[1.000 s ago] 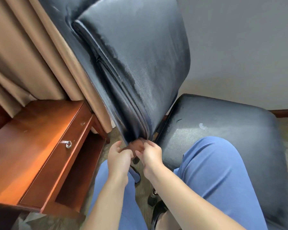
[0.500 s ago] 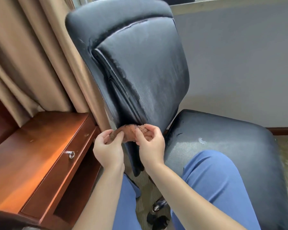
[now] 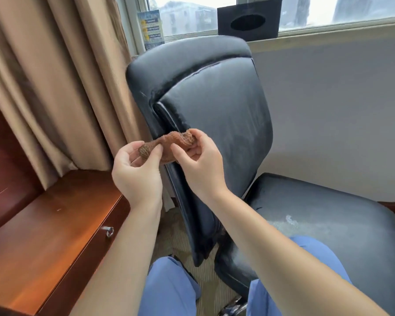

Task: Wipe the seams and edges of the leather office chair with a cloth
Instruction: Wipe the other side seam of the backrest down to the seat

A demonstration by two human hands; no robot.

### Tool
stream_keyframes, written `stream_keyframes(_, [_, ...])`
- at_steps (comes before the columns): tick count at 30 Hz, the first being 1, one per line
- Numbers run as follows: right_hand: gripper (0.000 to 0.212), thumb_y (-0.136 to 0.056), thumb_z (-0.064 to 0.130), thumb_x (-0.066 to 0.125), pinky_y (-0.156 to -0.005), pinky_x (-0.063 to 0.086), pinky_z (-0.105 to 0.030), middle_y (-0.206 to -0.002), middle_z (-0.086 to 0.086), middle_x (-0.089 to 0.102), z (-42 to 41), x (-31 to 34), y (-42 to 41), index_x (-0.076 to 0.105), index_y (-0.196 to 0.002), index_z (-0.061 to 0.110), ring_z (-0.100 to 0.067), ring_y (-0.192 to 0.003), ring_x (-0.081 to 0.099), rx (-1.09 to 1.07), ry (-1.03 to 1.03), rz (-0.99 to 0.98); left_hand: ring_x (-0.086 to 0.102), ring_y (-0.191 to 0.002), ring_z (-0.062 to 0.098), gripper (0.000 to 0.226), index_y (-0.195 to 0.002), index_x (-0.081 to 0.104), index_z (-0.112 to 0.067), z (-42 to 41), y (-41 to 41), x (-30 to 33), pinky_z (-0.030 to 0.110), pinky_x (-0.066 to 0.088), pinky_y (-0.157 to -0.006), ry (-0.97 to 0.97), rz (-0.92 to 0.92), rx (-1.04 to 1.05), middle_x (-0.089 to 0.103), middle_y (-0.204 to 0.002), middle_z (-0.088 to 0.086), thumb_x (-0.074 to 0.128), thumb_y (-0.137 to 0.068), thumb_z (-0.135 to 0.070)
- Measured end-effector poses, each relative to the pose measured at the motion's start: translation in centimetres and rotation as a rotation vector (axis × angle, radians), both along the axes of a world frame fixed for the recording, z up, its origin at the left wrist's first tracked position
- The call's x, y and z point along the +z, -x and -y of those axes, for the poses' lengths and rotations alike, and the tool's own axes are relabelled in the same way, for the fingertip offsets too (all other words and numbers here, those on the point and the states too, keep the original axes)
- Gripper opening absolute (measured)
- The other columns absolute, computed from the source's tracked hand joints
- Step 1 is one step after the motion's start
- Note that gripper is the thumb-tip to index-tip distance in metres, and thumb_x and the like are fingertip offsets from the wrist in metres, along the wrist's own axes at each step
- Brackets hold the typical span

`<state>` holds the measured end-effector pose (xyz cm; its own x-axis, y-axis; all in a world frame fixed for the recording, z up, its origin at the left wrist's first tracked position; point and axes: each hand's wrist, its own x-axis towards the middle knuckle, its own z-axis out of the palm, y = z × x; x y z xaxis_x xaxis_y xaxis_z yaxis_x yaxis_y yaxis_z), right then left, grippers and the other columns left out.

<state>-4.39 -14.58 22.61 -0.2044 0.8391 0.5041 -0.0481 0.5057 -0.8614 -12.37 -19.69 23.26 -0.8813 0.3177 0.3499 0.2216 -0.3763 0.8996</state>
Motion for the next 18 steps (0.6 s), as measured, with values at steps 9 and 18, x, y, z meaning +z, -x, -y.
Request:
stream_keyframes(9, [0.037,-0.083,0.030,0.068,-0.084,0.053,-0.042,-0.112,0.001,0.050,-2.8,5.1,3.7,0.066,-0.114,0.010,-0.017,-0.106,0.055,-0.024,-0.185,-0.120,0.066,-0.080,0.007,0.024,-0.099,0.064,-0.010,-2.7,3.1,4.9,0.020,0.052,-0.075,-0.160,-0.165,0.004,0.069,-0.090,0.003,0.077,-0.078,-0.010])
stream_keyframes(18, [0.023,-0.082,0.007,0.070,-0.089,0.048,-0.028,-0.106,-0.008,0.063,-3.5,-1.6,2.5,0.069,-0.104,0.002,-0.021,-0.099,0.057,-0.229,-0.545,-0.025,0.070,-0.086,0.011,0.020,-0.100,0.071,-0.011,-2.3,2.7,-0.6,0.024,0.054,-0.079,-0.016,-0.122,-0.076,0.073,-0.093,0.004,0.076,-0.081,-0.013])
